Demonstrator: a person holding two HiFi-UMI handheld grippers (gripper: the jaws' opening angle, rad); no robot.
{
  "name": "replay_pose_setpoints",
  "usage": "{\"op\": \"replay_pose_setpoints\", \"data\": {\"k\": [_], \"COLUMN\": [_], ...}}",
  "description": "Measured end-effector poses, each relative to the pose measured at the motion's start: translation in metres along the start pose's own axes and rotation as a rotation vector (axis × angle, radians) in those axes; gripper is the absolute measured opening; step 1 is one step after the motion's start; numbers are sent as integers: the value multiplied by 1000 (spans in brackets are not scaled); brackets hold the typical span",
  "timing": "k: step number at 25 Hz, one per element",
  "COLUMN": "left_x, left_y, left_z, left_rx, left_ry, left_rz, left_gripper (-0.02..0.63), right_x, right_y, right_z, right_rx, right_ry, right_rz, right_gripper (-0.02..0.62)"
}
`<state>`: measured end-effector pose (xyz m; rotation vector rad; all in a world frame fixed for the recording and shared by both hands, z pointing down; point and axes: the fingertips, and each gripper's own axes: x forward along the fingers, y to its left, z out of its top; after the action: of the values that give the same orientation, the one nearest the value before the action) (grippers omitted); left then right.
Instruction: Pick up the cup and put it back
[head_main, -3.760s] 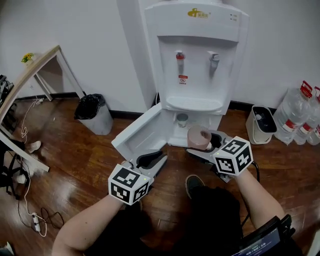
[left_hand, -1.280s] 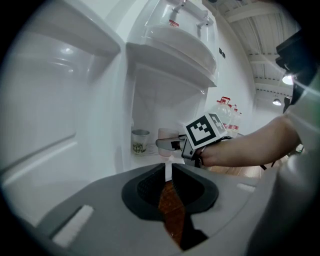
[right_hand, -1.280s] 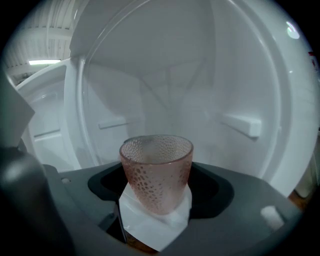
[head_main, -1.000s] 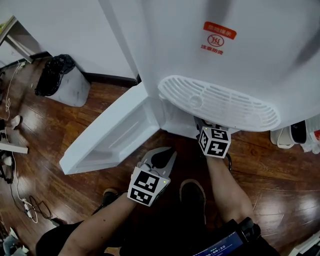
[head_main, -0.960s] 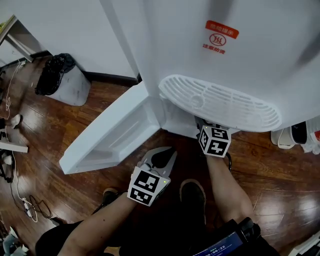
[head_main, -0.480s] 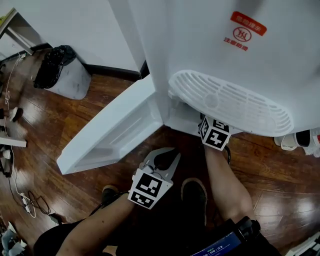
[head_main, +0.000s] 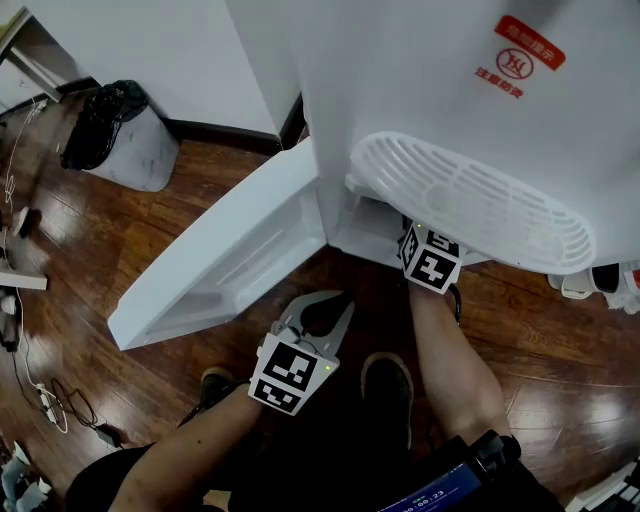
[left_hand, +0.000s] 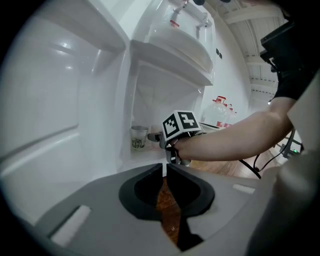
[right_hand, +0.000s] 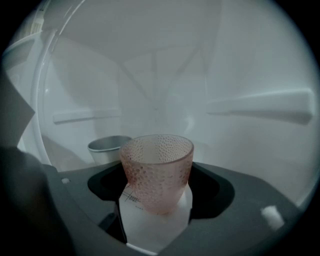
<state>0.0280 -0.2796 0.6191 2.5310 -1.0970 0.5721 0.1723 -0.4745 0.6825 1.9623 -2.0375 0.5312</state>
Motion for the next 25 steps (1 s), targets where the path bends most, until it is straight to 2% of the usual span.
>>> {"op": "replay_pose_setpoints", "data": {"k": [5,10,18,20,23,25], "left_x": [-3,-6,-28,-35,-50,-62], "left_y": [2,2,-4,-4,-3,0], "left_z": [-2,-3,9,14,28,37], "left_rx": [-7,1,62,83,117,115], "left_ry": [7,10,-21,-28,-49,-63], "left_rz": [6,-4,-15,-11,-17,-9], "left_gripper": [40,40,41,41,44,52], "right_x": [1,-5,-65,-84,-122,-148], "right_y": [1,5,30,39,53,62], "right_z": [-4,-5,-20,-18,-2,14], "right_rx": [2,6,50,46,27,5], "right_ry": [30,34,66,65,43,16], "right_rz": [8,34,122,163,236,284], "right_gripper": [380,416,412,395,305,288]}}
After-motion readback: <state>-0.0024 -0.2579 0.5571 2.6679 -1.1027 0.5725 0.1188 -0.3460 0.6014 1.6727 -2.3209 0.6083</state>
